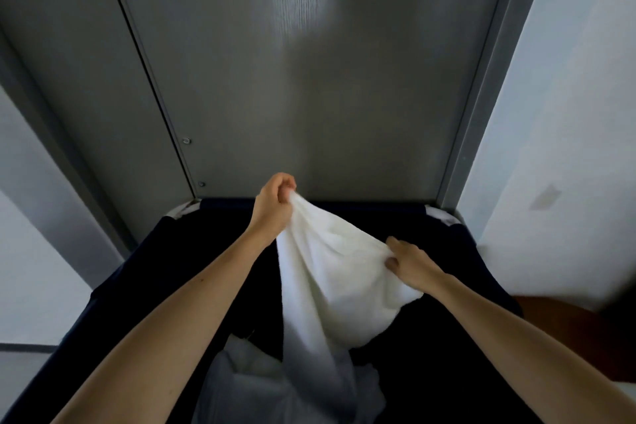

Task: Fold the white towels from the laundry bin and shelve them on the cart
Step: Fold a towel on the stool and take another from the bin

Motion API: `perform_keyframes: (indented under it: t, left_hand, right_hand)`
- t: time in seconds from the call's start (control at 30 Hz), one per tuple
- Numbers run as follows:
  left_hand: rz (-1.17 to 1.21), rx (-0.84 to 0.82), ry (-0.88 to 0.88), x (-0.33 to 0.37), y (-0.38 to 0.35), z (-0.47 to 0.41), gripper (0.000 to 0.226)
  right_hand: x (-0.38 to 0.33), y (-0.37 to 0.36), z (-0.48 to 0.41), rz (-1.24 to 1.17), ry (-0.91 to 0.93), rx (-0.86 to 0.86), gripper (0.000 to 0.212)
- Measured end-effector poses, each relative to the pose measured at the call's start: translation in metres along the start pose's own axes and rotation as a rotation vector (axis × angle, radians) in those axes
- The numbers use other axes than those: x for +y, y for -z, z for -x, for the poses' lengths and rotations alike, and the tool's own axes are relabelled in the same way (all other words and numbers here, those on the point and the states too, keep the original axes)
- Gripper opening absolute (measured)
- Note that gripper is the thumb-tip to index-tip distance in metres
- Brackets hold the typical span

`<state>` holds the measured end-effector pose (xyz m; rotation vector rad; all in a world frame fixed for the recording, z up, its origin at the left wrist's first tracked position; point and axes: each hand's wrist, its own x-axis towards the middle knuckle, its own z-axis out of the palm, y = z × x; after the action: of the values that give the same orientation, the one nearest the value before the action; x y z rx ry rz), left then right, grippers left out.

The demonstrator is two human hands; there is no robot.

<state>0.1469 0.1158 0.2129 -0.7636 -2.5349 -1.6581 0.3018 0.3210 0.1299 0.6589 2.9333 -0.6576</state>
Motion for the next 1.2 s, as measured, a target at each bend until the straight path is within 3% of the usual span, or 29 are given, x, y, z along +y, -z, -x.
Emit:
perform_keyframes:
  t: [0.17,0.23,0.3,0.5,0.57,0.6,0.67,0.83,1.0,1.13,1.2]
  left_hand:
    - [-0.337,0.022,0.076,-0.050,0.022,0.009,0.023]
    - [-0.337,0.027,0.045,-0.056,0.023,0.010,0.018]
    - [-0.298,-0.007,0.015,-0.057,0.027,0.012,0.030]
    - [-0.449,-0.461,0.039,-0.062,0.047,0.020,0.073]
    - [-0.601,-0.563,-0.019,-0.068,0.051,0.015,0.074]
    - [-0.672,-0.572,-0.063,-0.072,0.050,0.011,0.062]
    - [-0.726,-0.501,-0.111,-0.077,0.046,0.008,0.039]
    - [-0.625,-0.253,-0.206,-0.077,0.034,0.011,0.034]
    - [-0.497,-0.103,-0.204,-0.068,0.027,0.010,0.020]
    - [-0.424,-0.052,-0.140,-0.074,0.023,0.006,0.019]
    - [-0.381,-0.026,-0.111,-0.079,0.022,0.005,0.021]
  right_hand:
    - [-0.005,0.025,-0.001,0.066,0.102,0.010,0.009]
    - [-0.009,0.035,-0.005,0.180,0.140,-0.009,0.011]
    - [-0.012,0.045,-0.008,0.300,0.156,-0.018,0.020]
    - [-0.004,0.050,-0.004,0.376,0.201,-0.053,0.019]
    - [0.003,0.047,-0.006,0.468,0.274,-0.065,0.026]
    - [0.006,0.045,-0.008,0.531,0.310,-0.062,0.036]
    - [0.009,0.040,-0.011,0.619,0.333,-0.036,0.052]
    - [0.009,0.036,-0.011,0.592,0.236,0.001,0.072]
    - [0.019,0.035,-0.012,0.667,0.247,0.010,0.053]
    - [0.033,0.025,-0.005,0.772,0.340,-0.080,0.030]
    - [0.035,0.013,0.001,0.696,0.317,-0.091,0.029]
